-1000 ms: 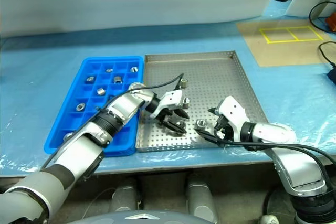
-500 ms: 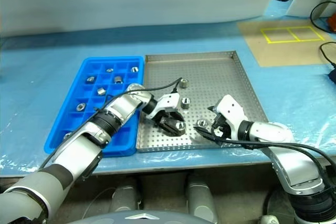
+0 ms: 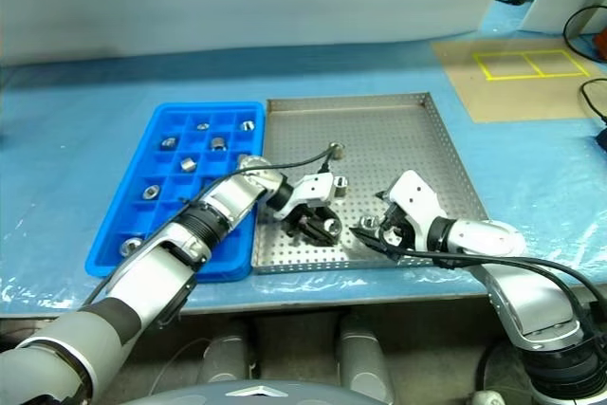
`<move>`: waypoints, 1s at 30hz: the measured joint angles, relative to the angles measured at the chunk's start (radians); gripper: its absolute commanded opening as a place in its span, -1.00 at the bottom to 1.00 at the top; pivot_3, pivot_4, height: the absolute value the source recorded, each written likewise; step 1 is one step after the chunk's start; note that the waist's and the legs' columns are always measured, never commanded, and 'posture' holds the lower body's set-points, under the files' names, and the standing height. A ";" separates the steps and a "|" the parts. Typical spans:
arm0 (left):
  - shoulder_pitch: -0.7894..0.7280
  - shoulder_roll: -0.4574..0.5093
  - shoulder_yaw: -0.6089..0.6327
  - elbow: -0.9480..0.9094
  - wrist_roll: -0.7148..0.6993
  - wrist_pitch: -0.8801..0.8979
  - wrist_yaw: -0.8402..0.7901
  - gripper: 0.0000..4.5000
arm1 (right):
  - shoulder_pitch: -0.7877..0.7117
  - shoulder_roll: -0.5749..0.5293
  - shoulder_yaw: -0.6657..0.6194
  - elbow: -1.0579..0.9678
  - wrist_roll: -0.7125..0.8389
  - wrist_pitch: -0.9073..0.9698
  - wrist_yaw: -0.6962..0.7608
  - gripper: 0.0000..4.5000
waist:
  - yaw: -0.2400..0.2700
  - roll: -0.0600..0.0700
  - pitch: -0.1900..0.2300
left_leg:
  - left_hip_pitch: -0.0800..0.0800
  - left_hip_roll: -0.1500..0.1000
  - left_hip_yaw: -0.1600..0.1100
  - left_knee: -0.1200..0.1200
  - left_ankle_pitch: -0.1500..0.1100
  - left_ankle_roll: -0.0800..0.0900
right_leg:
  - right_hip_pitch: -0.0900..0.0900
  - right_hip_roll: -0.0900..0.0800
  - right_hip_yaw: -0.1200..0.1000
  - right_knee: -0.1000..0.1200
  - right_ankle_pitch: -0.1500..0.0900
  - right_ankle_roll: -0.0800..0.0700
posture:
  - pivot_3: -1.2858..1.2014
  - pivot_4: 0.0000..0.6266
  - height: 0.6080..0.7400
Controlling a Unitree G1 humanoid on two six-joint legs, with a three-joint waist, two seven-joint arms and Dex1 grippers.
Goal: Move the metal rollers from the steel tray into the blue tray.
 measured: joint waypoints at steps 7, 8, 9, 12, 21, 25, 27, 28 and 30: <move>0.002 -0.004 0.039 0.003 -0.019 0.050 0.044 -0.23 | -0.016 0.000 0.015 0.001 0.000 -0.004 0.004 1.00 | -0.002 0.000 0.000 | -0.003 -0.005 0.000 0.000 -0.001 0.003 | -0.002 -0.006 -0.002 -0.008 0.000 0.001 | -0.31 -0.52 1.00; 0.003 0.000 0.066 -0.007 -0.036 0.084 0.056 -0.23 | -0.022 0.000 0.019 0.001 0.000 -0.005 0.006 1.00 | -0.003 -0.001 0.001 | -0.004 -0.005 0.000 0.000 -0.001 0.003 | -0.003 -0.007 -0.001 -0.008 0.000 0.001 | -0.30 -0.52 1.00; 0.006 0.013 0.104 -0.039 -0.069 0.131 0.059 -0.23 | -0.028 0.000 0.020 0.003 0.001 -0.007 0.009 1.00 | -0.003 -0.001 0.001 | -0.005 -0.005 0.000 0.000 0.000 0.003 | -0.005 -0.007 -0.002 -0.008 0.000 0.001 | -0.29 -0.52 1.00; 0.027 0.078 0.221 -0.242 -0.199 0.278 0.038 -0.23 | -0.058 0.000 0.019 0.013 0.017 -0.011 0.031 1.00 | -0.002 -0.001 0.001 | -0.005 -0.004 0.000 0.000 0.000 0.004 | -0.006 -0.007 -0.004 -0.006 0.001 0.001 | -0.26 -0.52 1.00; 0.199 0.279 0.371 -0.626 -0.359 0.488 0.116 -0.23 | -0.322 0.059 0.154 0.217 -0.010 -0.107 0.123 1.00 | 0.006 0.001 0.000 | -0.003 -0.001 0.000 -0.017 0.000 -0.002 | -0.013 -0.006 -0.010 0.002 0.005 -0.006 | -0.09 -0.52 1.00; 0.212 0.357 0.478 -0.573 -0.318 0.425 0.299 -0.23 | -0.501 0.163 0.244 0.408 -0.067 -0.214 0.174 1.00 | 0.005 0.001 0.000 | -0.006 -0.001 -0.001 -0.018 0.001 -0.003 | -0.017 -0.005 -0.012 0.005 0.005 -0.006 | -0.03 -0.52 1.00; 0.237 0.397 0.539 -0.542 -0.293 0.388 0.387 -0.23 | -0.562 0.216 0.281 0.493 -0.098 -0.273 0.196 1.00 | 0.009 0.002 0.000 | -0.006 -0.001 -0.001 -0.017 0.001 -0.004 | -0.017 -0.006 -0.012 0.005 0.005 -0.006 | 0.01 -0.52 1.00; 0.260 0.411 0.562 -0.539 -0.285 0.376 0.422 -0.23 | -0.584 0.242 0.295 0.532 -0.111 -0.297 0.204 1.00 | 0.015 0.002 0.000 | -0.006 -0.001 -0.001 -0.017 0.001 -0.004 | -0.016 -0.006 -0.012 0.005 0.005 -0.006 | 0.02 -0.52 1.00; 0.340 0.430 0.597 -0.581 -0.286 0.387 0.462 -0.23 | -0.617 0.292 0.314 0.597 -0.128 -0.330 0.216 1.00 | 0.030 0.002 0.000 | -0.006 -0.001 -0.001 -0.017 0.001 -0.003 | -0.017 -0.006 -0.012 0.004 0.005 -0.006 | 0.04 -0.52 1.00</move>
